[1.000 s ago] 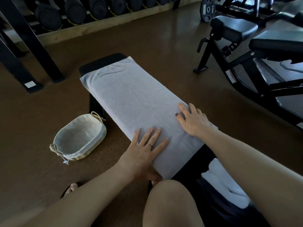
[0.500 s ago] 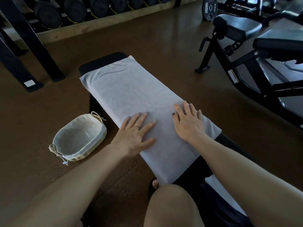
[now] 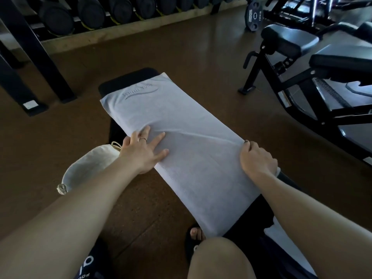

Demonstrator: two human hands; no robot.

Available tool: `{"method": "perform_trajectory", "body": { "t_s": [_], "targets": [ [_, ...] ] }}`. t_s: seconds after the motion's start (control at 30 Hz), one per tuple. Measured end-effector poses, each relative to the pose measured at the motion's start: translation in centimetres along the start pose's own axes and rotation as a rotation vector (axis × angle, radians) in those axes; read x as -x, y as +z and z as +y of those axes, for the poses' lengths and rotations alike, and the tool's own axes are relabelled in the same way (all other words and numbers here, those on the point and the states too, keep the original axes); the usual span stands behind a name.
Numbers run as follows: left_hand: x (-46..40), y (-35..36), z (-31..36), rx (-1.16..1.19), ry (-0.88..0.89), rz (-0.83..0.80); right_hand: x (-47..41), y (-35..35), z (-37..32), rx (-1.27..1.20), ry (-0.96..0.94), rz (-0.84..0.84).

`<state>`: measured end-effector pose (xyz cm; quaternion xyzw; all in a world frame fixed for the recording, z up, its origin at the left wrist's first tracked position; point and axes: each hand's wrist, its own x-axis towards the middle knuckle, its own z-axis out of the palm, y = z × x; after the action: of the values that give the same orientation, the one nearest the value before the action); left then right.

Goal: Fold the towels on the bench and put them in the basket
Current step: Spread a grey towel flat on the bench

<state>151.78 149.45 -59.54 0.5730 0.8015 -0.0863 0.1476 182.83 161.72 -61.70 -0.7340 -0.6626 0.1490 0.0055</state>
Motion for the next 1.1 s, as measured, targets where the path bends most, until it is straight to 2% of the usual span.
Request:
{"method": "perform_trajectory", "body": {
  "t_s": [0.07, 0.13, 0.23, 0.37, 0.47, 0.6, 0.67, 0.93, 1.1],
  "targets": [
    [0.0, -0.3, 0.7, -0.047, 0.001, 0.013, 0.1, -0.5, -0.7, 0.022, 0.005, 0.018],
    [0.3, -0.6, 2.6, -0.037, 0.041, 0.053, 0.8, -0.6, -1.9, 0.063, -0.084, 0.073],
    [1.1, -0.8, 6.9, 0.037, 0.219, 0.064, 1.5, -0.8, -3.0, -0.008, -0.18, 0.076],
    [2.1, -0.5, 12.2, 0.015, 0.378, -0.077, -0.3, -3.0, 0.3, -0.117, -0.008, -0.066],
    [2.4, -0.6, 14.3, -0.046, 0.36, -0.15, -1.6, -4.7, 4.1, -0.261, 0.149, -0.208],
    [2.4, -0.9, 15.4, -0.118, 0.311, -0.118, -2.3, -5.6, 6.2, -0.487, 0.184, -0.237],
    [2.3, -1.0, 15.8, -0.131, 0.293, -0.105, -2.0, -5.9, 6.5, -0.559, 0.213, -0.303],
    [1.6, -0.2, 16.1, -0.128, 0.283, -0.136, -3.2, -5.9, 8.6, -0.665, 0.207, -0.455],
    [1.4, 0.3, 15.8, -0.129, 0.284, -0.103, -3.2, -5.7, 9.6, -0.644, 0.186, -0.446]
  ]
}}
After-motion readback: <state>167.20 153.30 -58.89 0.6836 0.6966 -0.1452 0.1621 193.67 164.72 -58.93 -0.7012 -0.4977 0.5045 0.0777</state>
